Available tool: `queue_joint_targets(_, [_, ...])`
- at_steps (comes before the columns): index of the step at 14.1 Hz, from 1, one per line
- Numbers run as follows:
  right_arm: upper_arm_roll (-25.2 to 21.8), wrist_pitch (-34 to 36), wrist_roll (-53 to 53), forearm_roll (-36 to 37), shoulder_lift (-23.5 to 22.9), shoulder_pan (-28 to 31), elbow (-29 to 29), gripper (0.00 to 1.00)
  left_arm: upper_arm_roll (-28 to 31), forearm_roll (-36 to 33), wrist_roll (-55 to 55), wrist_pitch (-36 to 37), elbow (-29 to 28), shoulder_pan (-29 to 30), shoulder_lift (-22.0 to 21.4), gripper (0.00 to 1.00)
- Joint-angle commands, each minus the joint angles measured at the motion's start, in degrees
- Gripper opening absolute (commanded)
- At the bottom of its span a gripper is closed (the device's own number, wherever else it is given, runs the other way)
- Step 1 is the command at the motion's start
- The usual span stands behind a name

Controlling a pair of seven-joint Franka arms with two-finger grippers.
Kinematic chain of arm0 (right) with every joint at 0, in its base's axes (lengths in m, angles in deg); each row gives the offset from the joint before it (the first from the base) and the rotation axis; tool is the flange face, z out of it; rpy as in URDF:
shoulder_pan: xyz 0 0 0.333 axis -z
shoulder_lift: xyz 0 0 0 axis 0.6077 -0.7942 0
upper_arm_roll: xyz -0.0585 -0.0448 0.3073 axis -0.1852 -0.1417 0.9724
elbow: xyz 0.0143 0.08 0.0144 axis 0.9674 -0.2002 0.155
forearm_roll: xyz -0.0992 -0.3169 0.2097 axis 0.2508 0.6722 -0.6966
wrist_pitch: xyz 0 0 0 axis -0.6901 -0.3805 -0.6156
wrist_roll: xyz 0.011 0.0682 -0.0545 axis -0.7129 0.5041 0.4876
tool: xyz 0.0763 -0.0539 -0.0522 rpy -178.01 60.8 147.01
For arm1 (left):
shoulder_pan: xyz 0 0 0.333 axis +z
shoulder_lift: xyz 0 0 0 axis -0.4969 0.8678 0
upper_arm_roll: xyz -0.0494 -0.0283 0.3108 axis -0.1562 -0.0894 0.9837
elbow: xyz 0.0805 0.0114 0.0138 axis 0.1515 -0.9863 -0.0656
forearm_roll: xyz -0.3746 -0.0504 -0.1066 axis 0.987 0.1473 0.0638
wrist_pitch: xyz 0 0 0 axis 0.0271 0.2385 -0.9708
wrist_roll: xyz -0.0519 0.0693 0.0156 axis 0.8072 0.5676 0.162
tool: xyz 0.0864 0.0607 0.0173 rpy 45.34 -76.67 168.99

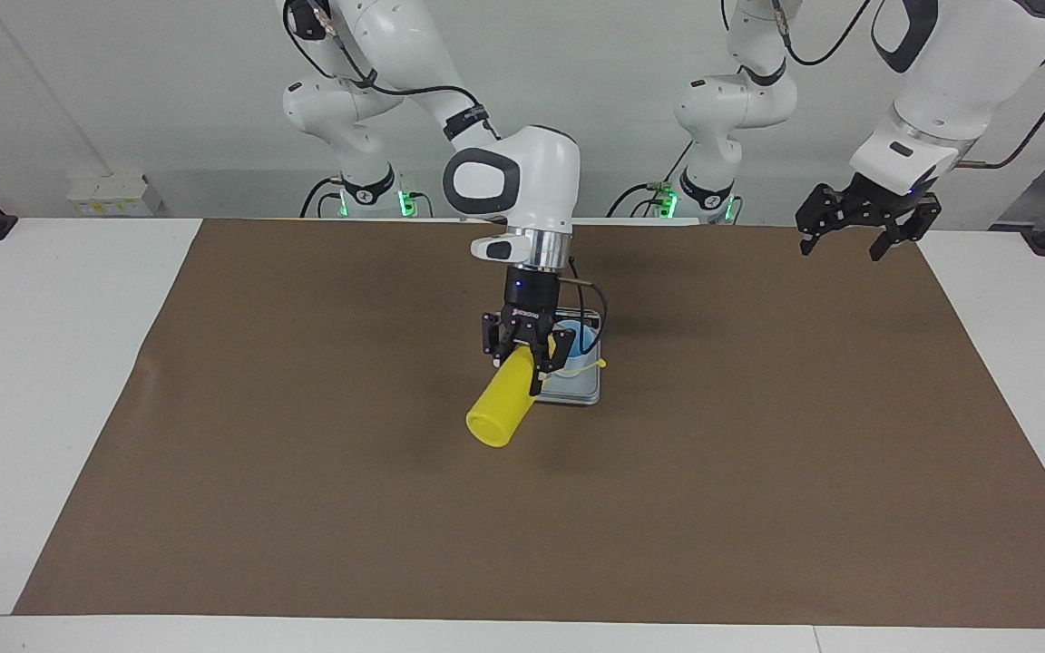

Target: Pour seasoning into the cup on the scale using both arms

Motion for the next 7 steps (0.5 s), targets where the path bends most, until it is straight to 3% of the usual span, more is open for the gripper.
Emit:
queue_joint_targets(1, [-0.1,1.8,-5.1,6.6,-0.5,-3.6,0.6,0.0,-0.1,-0.8,0.2,0.1,-0.6,-0.1,-0.4,1.0])
queue_joint_targets(4, [-0.1,9.4,-9.0,12.7,-3.7,-6.6,3.0,0.0,-0.1,-0.7,0.2,0.1,-0.6,-0.1,-0.4,1.0])
queue_joint_targets(7, [-0.1,9.7,-9.7,16.1,-3.9,-6.7,2.3,0.0,-0.1,-0.8,0.2,0.1,-0.6,-0.1,-0.4,1.0])
